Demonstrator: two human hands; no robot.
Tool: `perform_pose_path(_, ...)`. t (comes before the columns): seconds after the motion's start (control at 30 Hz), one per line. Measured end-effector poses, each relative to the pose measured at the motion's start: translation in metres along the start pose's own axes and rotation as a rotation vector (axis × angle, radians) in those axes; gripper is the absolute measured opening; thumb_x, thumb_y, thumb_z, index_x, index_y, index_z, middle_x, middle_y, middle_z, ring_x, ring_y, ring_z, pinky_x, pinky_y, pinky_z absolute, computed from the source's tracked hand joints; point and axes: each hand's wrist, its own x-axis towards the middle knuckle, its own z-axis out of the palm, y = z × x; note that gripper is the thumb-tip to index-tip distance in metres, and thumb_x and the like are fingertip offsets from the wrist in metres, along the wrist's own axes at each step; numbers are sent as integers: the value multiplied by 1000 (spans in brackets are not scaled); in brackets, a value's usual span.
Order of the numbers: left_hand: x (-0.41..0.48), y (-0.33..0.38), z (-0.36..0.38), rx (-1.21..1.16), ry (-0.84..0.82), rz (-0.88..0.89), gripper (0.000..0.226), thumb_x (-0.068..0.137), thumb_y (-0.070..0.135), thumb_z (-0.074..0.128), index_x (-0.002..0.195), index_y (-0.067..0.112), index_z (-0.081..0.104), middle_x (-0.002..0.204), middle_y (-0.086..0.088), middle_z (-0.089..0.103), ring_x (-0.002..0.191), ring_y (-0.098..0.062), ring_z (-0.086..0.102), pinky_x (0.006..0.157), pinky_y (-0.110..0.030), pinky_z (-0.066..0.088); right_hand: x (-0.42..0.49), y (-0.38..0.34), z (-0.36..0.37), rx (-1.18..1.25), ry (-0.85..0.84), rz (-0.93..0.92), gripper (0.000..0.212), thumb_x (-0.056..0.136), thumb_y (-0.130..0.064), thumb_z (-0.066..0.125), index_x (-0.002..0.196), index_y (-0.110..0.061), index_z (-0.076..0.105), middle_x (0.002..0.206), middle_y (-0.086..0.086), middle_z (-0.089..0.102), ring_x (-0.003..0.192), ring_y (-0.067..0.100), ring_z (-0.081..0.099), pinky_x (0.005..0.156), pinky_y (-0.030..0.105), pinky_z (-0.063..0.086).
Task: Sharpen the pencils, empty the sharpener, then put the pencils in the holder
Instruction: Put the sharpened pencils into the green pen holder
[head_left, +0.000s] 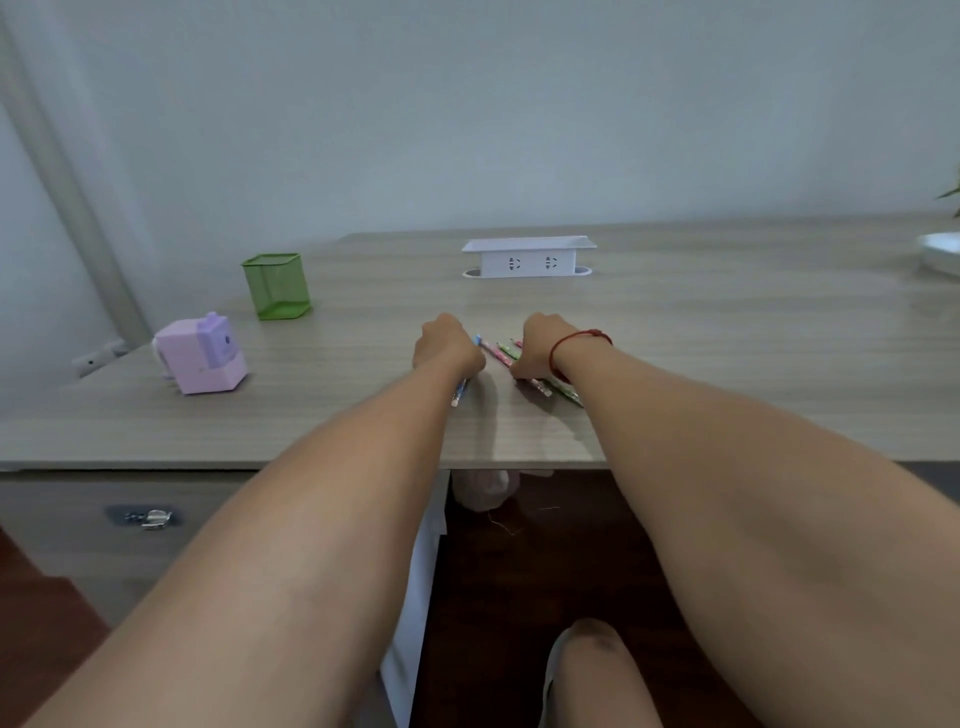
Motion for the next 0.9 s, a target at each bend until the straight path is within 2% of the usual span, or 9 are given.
perform_pose_path(0.07, 0, -2, -2, -39, 27, -12, 31, 82, 8, 62, 111, 3, 52, 124, -15, 52, 107, -35, 62, 83, -35, 54, -1, -6, 0, 41, 20, 2, 26, 89, -26, 59, 104, -5, 57, 102, 11, 55, 89, 27, 51, 74, 29, 42)
perform_pose_path(0.17, -1, -5, -13, -87, 66, -28, 24, 83, 4, 56, 107, 1, 53, 121, -16, 53, 102, -36, 64, 75, -34, 52, 0, -19, -2, 137, 64, 13, 28, 92, -24, 53, 70, -10, 43, 93, 10, 52, 82, 27, 52, 65, 28, 42)
perform_pose_path(0.33, 13, -9, -66, -198, 145, -16, 23, 84, -1, 53, 106, -4, 57, 115, -21, 61, 97, -39, 66, 73, -36, 53, 16, -54, -28, 240, 98, -43, 32, 90, 0, 48, 63, -13, 37, 107, 20, 68, 92, 32, 70, 56, 26, 46)
perform_pose_path(0.4, 24, -9, -97, -217, 216, 19, 24, 89, 4, 53, 111, -5, 56, 119, -22, 59, 103, -38, 63, 75, -37, 51, 23, -77, -44, 266, 129, -86, 31, 90, 4, 46, 67, -14, 35, 111, 21, 66, 98, 33, 70, 62, 31, 52)
perform_pose_path(0.5, 46, -15, -144, -234, 340, 49, 25, 93, 11, 50, 113, -3, 56, 121, -21, 58, 107, -36, 59, 82, -36, 48, 35, -120, -65, 397, 171, -132, 15, 90, 4, 44, 94, -9, 36, 117, 20, 59, 96, 36, 70, 79, 42, 59)
perform_pose_path(0.63, 81, -34, -197, -292, 443, 51, 26, 93, 14, 47, 114, 2, 57, 117, -18, 59, 103, -36, 62, 87, -40, 54, 60, -178, -80, 578, 171, -186, 25, 91, -4, 50, 102, -11, 28, 115, 17, 56, 82, 35, 70, 46, 30, 50)
perform_pose_path(0.7, 100, -48, -218, -311, 476, 51, 25, 92, 13, 48, 112, 2, 57, 114, -18, 61, 99, -38, 63, 86, -44, 55, 76, -205, -81, 631, 163, -209, 27, 90, -8, 52, 102, -11, 28, 109, 13, 56, 66, 29, 65, 42, 27, 45)
perform_pose_path(0.8, 130, -70, -239, -334, 503, 45, 19, 90, 12, 50, 106, 4, 56, 108, -17, 61, 95, -38, 65, 84, -44, 56, 104, -242, -75, 749, 126, -220, 21, 88, -14, 51, 102, -12, 35, 109, 14, 61, 76, 36, 69, 66, 41, 61)
perform_pose_path(0.9, 164, -93, -249, -332, 529, 58, 20, 89, 13, 52, 107, 6, 54, 106, -15, 62, 88, -32, 64, 76, -37, 54, 140, -273, -63, 850, 153, -233, 15, 86, -19, 51, 96, -10, 47, 106, 16, 66, 85, 37, 72, 77, 46, 61)
